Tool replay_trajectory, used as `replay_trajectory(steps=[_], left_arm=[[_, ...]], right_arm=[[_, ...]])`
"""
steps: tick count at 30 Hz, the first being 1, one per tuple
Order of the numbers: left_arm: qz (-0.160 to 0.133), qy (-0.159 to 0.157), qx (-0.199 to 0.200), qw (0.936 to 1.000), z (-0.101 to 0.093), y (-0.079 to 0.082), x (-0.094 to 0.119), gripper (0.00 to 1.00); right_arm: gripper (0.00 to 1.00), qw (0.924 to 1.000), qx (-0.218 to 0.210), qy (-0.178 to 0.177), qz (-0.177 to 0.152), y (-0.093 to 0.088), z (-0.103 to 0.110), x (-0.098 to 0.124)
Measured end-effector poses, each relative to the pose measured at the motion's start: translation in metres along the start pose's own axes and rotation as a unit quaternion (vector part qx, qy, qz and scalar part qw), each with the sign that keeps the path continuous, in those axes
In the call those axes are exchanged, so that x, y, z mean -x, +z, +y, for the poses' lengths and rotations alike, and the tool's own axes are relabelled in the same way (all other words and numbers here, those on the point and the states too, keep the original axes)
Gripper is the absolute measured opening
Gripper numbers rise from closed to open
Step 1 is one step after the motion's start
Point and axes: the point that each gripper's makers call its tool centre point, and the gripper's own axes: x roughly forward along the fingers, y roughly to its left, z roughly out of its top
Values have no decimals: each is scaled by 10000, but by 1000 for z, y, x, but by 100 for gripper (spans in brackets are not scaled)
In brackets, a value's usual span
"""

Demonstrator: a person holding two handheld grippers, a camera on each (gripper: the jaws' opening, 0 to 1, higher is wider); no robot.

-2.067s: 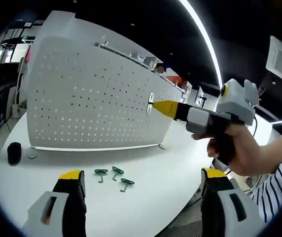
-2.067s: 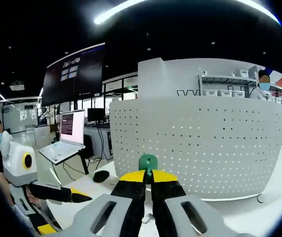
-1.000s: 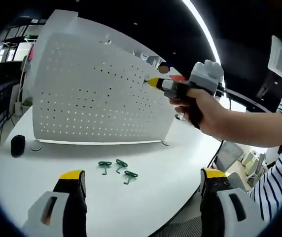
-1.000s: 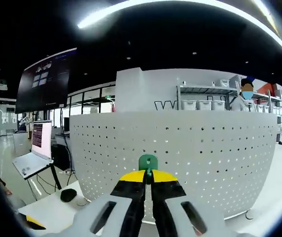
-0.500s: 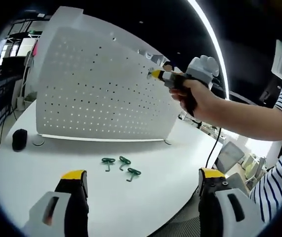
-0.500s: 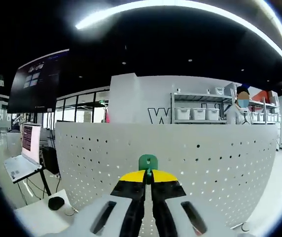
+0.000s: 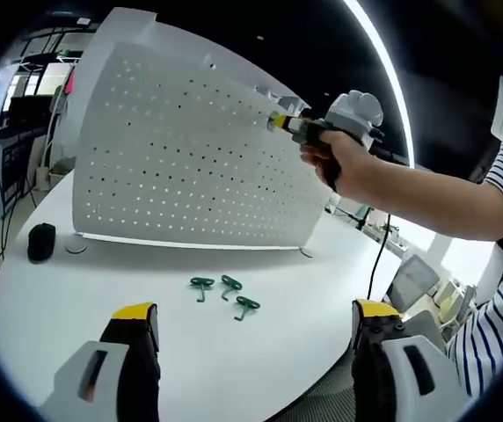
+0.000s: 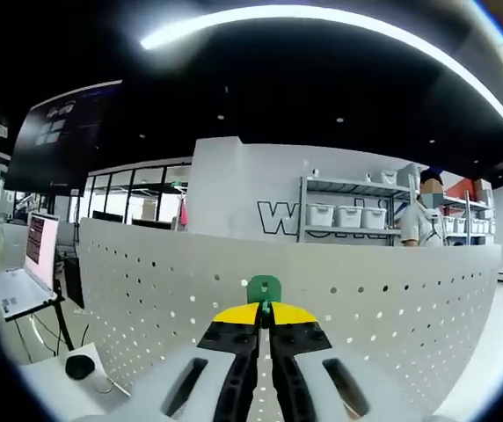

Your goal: Insert the hook assembly into the mounting plate slot until the hook locks in place.

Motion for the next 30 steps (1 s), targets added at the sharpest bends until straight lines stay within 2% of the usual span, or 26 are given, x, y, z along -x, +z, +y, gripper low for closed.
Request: replay_trajectory(steps=[3,8,10,19,23,25,27,30], left_arm=[[14,26,-11,10000,1,0,0,93],[50,92,4,9999,6,0,0,93],[44,106,43,9999,8,0,0,92],[59,176,90,9998,13,-1,-1,91],[20,208,102,9997,16,2,-1,90],[29,214,104,9997,17,1,-1,90],[37,207,114,9997,17,1,0,90],[70,205,119,9997,17,-1,0,90]], right_arm=[[0,9999,94,-41,-44,1,0,-4],[0,9999,-112,-86,7,-4,-4,-10],[0,9999,-10,-146,-13,-4,-6,-11],[0,9996,17,-253,-120,-3,-4,-12],[0,9995,18,-308,-78,-7,-7,-13],[0,9995,-111,-301,-31,-10,-9,-14],[0,9995,31,-295,-60,-9,-8,-15],[0,9995,-47,-310,-63,-8,-8,-15]])
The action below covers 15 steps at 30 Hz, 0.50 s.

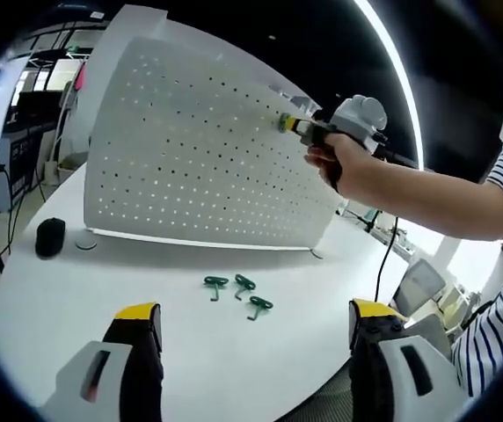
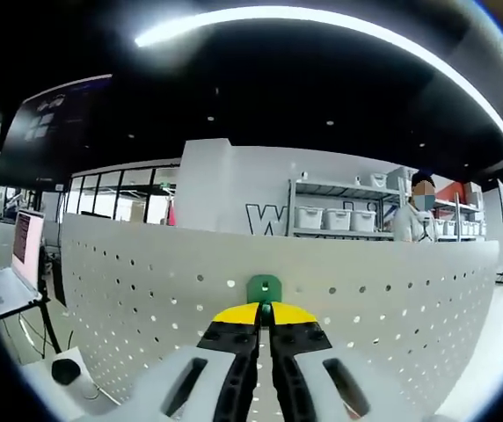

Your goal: Insert the hook assembly into the mounting plate slot until the hook locks in place.

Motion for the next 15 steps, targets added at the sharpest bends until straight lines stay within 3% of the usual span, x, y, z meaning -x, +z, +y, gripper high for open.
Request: replay_trajectory(steps=[15], left_arm=[[168,135,-53,9998,8,-5,1,89]], right_arm=[[1,9996,-178,-64,231,-7,0,-1]])
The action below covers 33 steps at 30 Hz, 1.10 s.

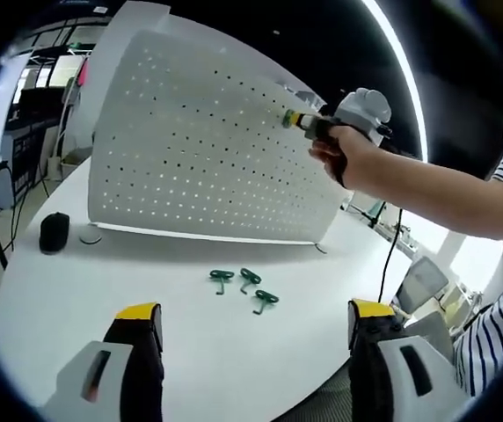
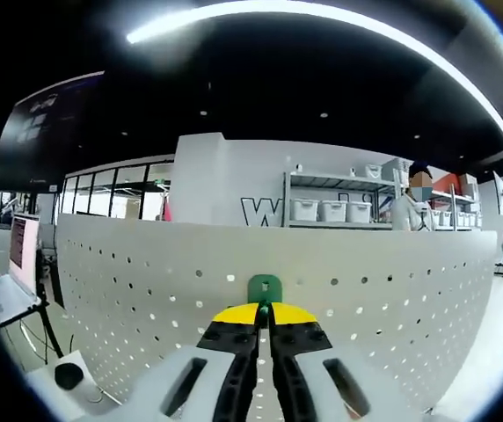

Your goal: Insert the hook assembly into the mounting plate slot until the hook locks in place.

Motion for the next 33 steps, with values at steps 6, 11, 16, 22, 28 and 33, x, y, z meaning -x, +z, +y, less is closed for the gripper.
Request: replay_trajectory(steps=[6,11,16,22,28,33], left_arm=[[121,64,-99,9999,0,-4,0,88],[77,88,-93,9999,-3,-1,1,88],[123,84,-90,9998,-7,-6,2,88],[166,103,-101,9998,-12,-12,4,87],[422,167,-142,9989,-13,-21,5,88],[395,151,-79,9991,-15,-19,6,87]], right_arm=[[8,9995,-254,66,187,-3,-3,3],[15,9982,-549,120,218,0,-9,12],[17,9984,-514,251,25,18,-11,27],[19,9978,-460,483,35,25,-16,50],[18,9973,-280,532,417,3,-31,66],[18,9940,-84,802,742,-17,-33,84]])
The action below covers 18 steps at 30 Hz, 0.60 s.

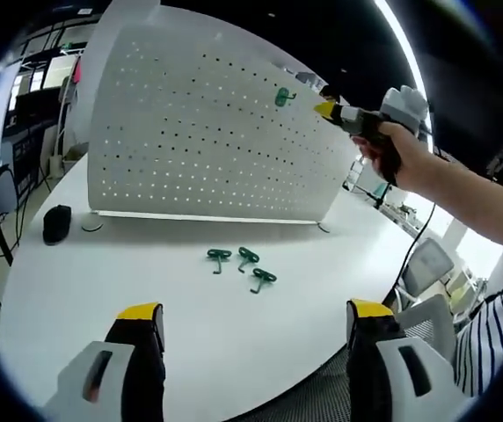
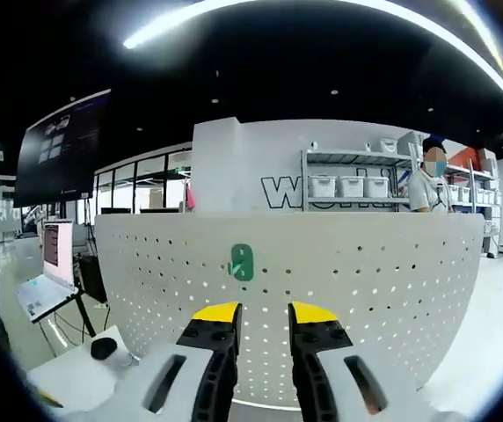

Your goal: Insert the hook assembly into the mounting plate slot until the hook locks in place.

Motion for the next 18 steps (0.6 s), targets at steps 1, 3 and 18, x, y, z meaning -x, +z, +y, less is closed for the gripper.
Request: replay_trajectory(steps=[1,3,18], left_arm=[[18,-1,7,10000,-1,-1,0,87],[92,7,2,10000,-2,-2,2,87],[21,94,-9,10000,2,6,6,86]], right_arm=[[18,10000,21,30,49,-4,0,3],[18,9999,-12,80,136,-11,1,10],[19,9922,-11,798,962,-81,31,68]])
